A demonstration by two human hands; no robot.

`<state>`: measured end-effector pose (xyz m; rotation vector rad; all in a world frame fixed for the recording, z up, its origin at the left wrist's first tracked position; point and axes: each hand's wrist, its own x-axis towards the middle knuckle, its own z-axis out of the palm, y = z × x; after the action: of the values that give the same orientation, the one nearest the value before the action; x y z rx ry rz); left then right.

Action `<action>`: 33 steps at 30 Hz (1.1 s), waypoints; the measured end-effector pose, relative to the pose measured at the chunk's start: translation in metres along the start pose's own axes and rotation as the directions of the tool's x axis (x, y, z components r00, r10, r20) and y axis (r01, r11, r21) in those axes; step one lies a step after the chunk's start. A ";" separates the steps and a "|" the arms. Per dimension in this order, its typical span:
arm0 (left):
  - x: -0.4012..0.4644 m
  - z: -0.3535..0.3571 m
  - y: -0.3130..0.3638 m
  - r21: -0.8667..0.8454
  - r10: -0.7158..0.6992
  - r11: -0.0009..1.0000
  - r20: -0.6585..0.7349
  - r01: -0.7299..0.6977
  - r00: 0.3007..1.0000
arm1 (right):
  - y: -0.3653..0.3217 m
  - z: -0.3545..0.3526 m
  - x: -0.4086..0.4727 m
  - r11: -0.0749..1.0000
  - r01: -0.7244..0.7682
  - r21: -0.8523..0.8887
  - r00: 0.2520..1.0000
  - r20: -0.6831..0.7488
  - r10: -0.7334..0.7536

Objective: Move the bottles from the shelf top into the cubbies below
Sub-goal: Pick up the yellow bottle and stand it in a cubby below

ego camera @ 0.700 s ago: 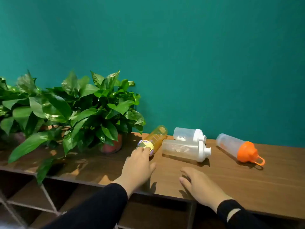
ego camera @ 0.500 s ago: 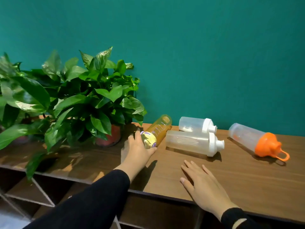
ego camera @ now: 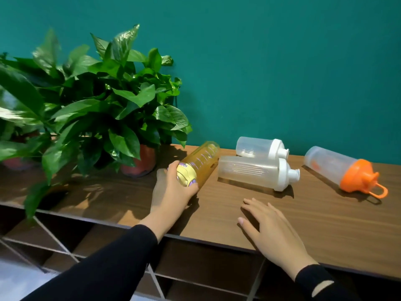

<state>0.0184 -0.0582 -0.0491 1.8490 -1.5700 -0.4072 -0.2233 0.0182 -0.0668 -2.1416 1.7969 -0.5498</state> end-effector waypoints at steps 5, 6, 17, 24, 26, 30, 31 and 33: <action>-0.072 -0.059 -0.012 0.069 0.209 0.976 -0.032 -0.206 0.977 | -0.019 0.001 -0.012 0.961 0.066 0.267 0.997 -0.060 -0.052; -0.086 -0.073 -0.013 0.094 0.277 0.957 -0.024 -0.274 0.961 | -0.030 0.002 -0.015 0.950 0.132 0.283 0.991 -0.066 -0.118; -0.189 -0.153 -0.015 -0.096 0.642 0.761 -0.022 -0.641 0.766 | -0.125 0.010 -0.088 0.875 0.372 0.310 0.928 -0.110 -0.356; -0.232 -0.065 -0.083 -0.601 0.202 0.796 0.163 -0.065 0.966 | -0.109 0.066 -0.138 0.930 0.171 0.324 0.960 0.156 -0.231; -0.237 -0.039 -0.092 -0.639 0.078 0.760 0.273 0.120 0.959 | -0.100 0.088 -0.134 0.922 0.022 0.386 0.955 0.264 -0.134; -0.219 -0.002 -0.109 -0.612 -0.029 0.751 0.345 0.248 0.938 | -0.089 0.125 -0.114 0.829 -0.238 0.506 0.934 0.353 0.053; -0.211 0.003 -0.113 -0.609 -0.058 0.742 0.358 0.280 0.932 | -0.086 0.133 -0.107 0.806 -0.244 0.539 0.939 0.340 0.056; -0.196 0.015 -0.118 -0.593 -0.112 0.734 0.375 0.331 0.920 | -0.085 0.145 -0.093 0.762 -0.260 0.593 0.942 0.328 0.066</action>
<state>0.0525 0.1307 -0.1734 1.4497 -1.1583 -1.2519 -0.0953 0.1218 -0.1664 -1.4910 1.3580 -0.6415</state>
